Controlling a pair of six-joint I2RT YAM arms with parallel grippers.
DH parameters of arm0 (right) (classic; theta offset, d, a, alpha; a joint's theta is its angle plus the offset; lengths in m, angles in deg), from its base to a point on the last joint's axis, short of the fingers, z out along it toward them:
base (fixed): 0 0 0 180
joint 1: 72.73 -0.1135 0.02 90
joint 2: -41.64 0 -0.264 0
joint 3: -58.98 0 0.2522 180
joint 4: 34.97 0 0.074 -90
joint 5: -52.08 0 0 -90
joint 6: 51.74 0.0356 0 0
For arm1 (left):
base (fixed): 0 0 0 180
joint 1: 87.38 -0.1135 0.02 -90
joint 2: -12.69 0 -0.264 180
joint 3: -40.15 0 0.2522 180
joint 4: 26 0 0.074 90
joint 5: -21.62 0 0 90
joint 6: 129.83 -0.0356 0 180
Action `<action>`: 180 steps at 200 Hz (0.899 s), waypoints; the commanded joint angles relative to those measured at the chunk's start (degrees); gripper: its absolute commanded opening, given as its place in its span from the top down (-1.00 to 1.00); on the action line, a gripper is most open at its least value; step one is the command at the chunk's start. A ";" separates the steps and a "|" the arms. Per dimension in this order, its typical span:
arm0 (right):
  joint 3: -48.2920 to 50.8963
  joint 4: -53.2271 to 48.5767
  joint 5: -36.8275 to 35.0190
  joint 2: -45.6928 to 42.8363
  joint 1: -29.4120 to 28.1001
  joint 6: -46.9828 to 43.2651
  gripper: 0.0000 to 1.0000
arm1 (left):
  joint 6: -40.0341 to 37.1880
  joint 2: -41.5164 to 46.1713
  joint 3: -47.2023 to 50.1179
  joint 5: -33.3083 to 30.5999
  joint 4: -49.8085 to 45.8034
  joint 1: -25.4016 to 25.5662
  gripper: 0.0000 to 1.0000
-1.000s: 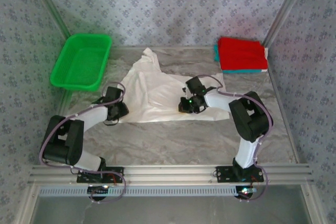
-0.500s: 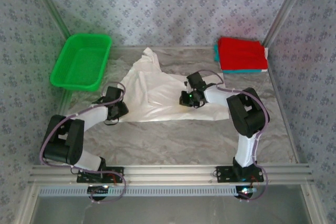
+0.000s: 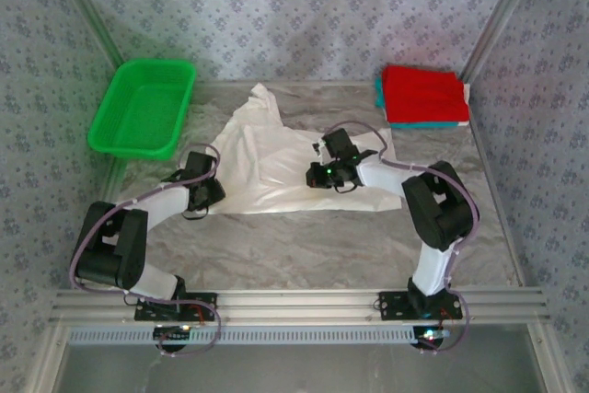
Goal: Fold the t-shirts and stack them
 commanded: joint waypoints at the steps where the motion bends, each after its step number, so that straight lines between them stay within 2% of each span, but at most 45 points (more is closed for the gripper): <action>1: -2.95 0.21 -2.27 2.47 1.35 1.75 1.00 | -0.70 -0.31 -0.19 -1.41 -1.85 -0.21 0.16; 31: -5.53 -1.60 -2.13 4.88 3.75 3.72 1.00 | -0.72 -0.06 -0.13 -1.76 -2.29 -0.66 0.16; 68: -4.66 -2.71 -2.43 3.22 6.86 4.69 1.00 | -0.65 0.14 0.06 -2.38 -2.90 -1.00 0.16; 125: -3.14 -3.67 -1.33 0.20 14.66 1.29 1.00 | -1.07 -1.38 -0.35 -3.01 -2.83 -1.44 0.15; 180: 2.76 -3.58 -0.98 -8.96 16.27 -0.44 1.00 | -1.50 -1.78 -1.15 -2.87 -3.43 -1.54 0.15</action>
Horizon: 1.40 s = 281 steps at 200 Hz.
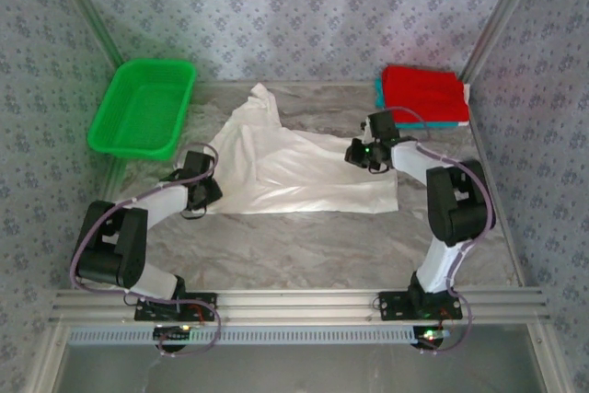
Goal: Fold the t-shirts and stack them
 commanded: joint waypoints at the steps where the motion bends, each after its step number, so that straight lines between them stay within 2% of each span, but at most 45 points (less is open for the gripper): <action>1: 3.83 -1.09 0.36 -5.81 -0.35 -1.44 1.00 | -0.94 -1.28 -0.94 -1.34 -3.35 -0.44 0.15; 43: 14.80 1.02 -1.09 -15.24 0.59 2.90 1.00 | -0.16 -0.77 -0.32 -1.33 -3.91 -0.79 0.15; 65: 19.03 -3.90 -4.46 -22.04 3.12 5.41 1.00 | -0.07 -0.42 -0.53 -1.30 -4.44 -0.80 0.15; 72: 19.82 -6.46 -5.23 -24.25 4.14 5.77 0.87 | -0.11 -0.28 -0.43 -1.24 -4.45 -0.82 0.15; 94: 21.22 -16.61 -7.16 -29.19 8.81 6.57 0.67 | -0.39 -0.71 -0.93 -1.24 -4.87 -0.88 0.15; 107: 22.22 -21.16 -6.84 -31.56 12.94 6.81 0.41 | -0.51 -1.03 -1.20 -1.15 -5.07 -0.89 0.15; 128: 23.26 -25.97 -5.84 -33.89 18.42 5.56 0.25 | -0.68 -1.40 -1.46 -0.94 -5.15 -0.88 0.15; 151: 23.59 -24.57 0.07 -32.35 21.95 1.18 0.12 | -0.86 -2.17 -1.73 -0.80 -5.06 -0.88 0.15; 163: 22.82 -23.82 5.00 -30.19 22.30 -2.77 0.08 | -0.94 -2.63 -1.90 -0.41 -4.91 -0.88 0.15; 186: 22.09 -20.10 9.77 -27.86 21.69 -5.90 0.08 | -0.81 -2.93 -2.04 0.39 -4.80 -0.88 0.15; 208: 23.34 -16.68 9.04 -26.68 21.86 -6.16 -0.02 | -0.85 -2.57 -1.64 0.37 -4.32 -0.88 0.15; 240: 23.68 -13.23 5.81 -24.17 21.58 -5.65 -0.03 | -1.20 -2.71 -1.65 0.54 -4.27 -0.91 0.15; 262: 23.16 -11.91 6.57 -21.13 21.36 -6.26 -0.01 | -0.97 -2.83 -1.61 0.87 -3.77 -0.92 0.15; 281: 23.13 -11.18 7.98 -19.08 21.25 -6.37 0.13 | -0.55 -2.92 -1.56 1.05 -3.51 -0.97 0.15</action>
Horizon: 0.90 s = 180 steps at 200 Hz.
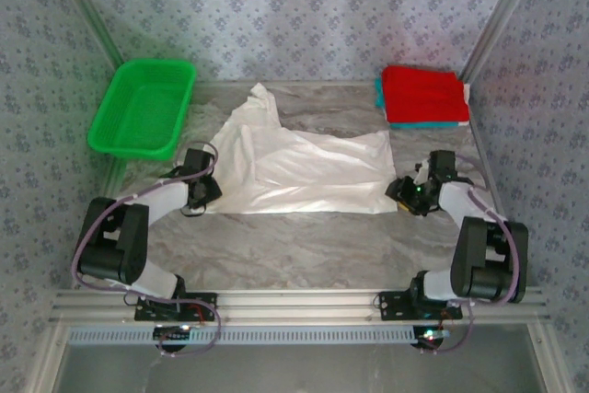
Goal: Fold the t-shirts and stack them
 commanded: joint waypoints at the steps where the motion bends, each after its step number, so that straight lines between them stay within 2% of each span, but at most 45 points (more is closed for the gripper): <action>1: 0.06 1.64 1.58 2.42 -0.44 -1.38 0.14 | -0.25 -1.54 0.24 0.98 -1.86 -0.53 0.15; 16: 0.62 2.69 1.71 3.06 -0.80 -1.37 0.21 | -0.39 -1.50 0.16 1.02 -1.89 -0.54 0.15; 59: 0.91 0.72 -0.19 0.67 -0.50 0.17 1.00 | -0.42 -1.25 -0.28 0.98 -2.54 -0.53 0.15; 82: 0.98 -4.54 -4.02 -1.35 0.52 3.57 1.00 | -0.31 -0.95 -0.16 0.81 -2.76 -0.80 0.15; 112: 1.09 -9.72 -5.56 -0.78 2.21 5.65 1.00 | -0.30 -0.90 0.06 0.75 -2.99 -1.19 0.15; 136: 2.30 -10.02 -8.81 -0.02 2.58 6.32 1.00 | -0.48 -0.89 0.15 0.68 -3.32 -1.33 0.15; 158: 1.98 -7.82 -8.71 3.29 2.71 5.15 1.00 | -0.57 -1.24 0.35 0.63 -3.20 -1.34 0.15; 165: 1.83 -7.18 -8.46 3.91 2.52 5.12 0.78 | -0.57 -1.28 0.37 0.79 -3.12 -1.33 0.15; 180: 0.87 -6.93 -8.08 3.81 2.13 5.14 0.56 | -0.74 -1.25 0.26 1.52 -3.03 -1.33 0.14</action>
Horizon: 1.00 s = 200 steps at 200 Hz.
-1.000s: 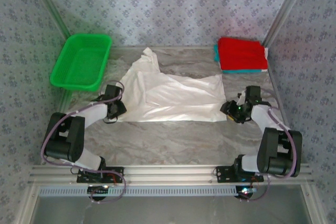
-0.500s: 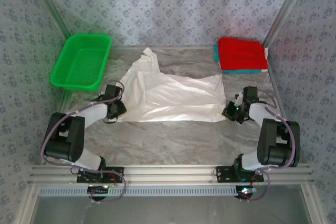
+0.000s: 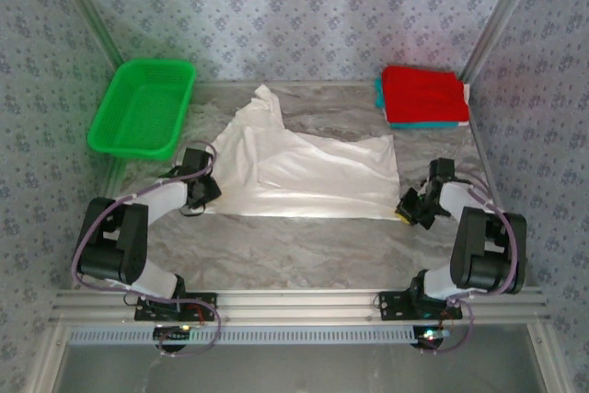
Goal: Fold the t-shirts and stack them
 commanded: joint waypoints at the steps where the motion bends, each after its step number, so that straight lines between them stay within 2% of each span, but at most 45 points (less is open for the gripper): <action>1: -0.60 -0.37 -2.48 1.21 -0.05 0.11 0.55 | -0.79 -1.29 0.29 0.88 -3.03 -0.58 0.14; 16: -2.73 -2.31 -5.51 -1.32 -2.27 -0.19 0.37 | -1.32 -1.16 0.02 1.40 -3.55 -0.58 0.14; 51: -6.04 -0.03 -14.55 -8.97 -12.55 1.90 0.29 | -2.20 -1.41 -0.25 2.35 -3.38 -0.41 0.13; 60: -7.10 1.47 -14.71 -9.04 -15.13 2.01 0.39 | -2.16 -1.58 -0.41 2.66 -3.29 -0.41 0.13; 76: -8.70 5.48 -12.45 -6.17 -18.64 1.40 0.80 | -1.73 -1.46 -0.36 2.91 -3.34 -0.24 0.12; 92: -10.29 7.26 -10.48 -0.80 -20.82 0.85 0.99 | -0.81 -0.70 0.25 2.92 -3.53 -0.23 0.12; 119: -8.64 10.30 -9.08 6.32 -21.81 3.05 1.00 | 1.59 1.83 2.83 2.77 -3.90 -0.23 0.11; 147: -4.15 12.28 -9.98 7.59 -21.35 7.75 1.00 | 4.65 4.36 6.37 4.00 -3.55 -0.23 0.10; 169: -0.35 11.99 -9.58 4.69 -21.28 12.66 1.00 | 6.78 7.14 7.98 4.19 -5.46 -0.23 0.10; 200: 4.15 6.58 -10.39 -2.07 -21.19 18.42 1.00 | 9.30 14.47 9.59 3.93 -9.54 -0.23 0.09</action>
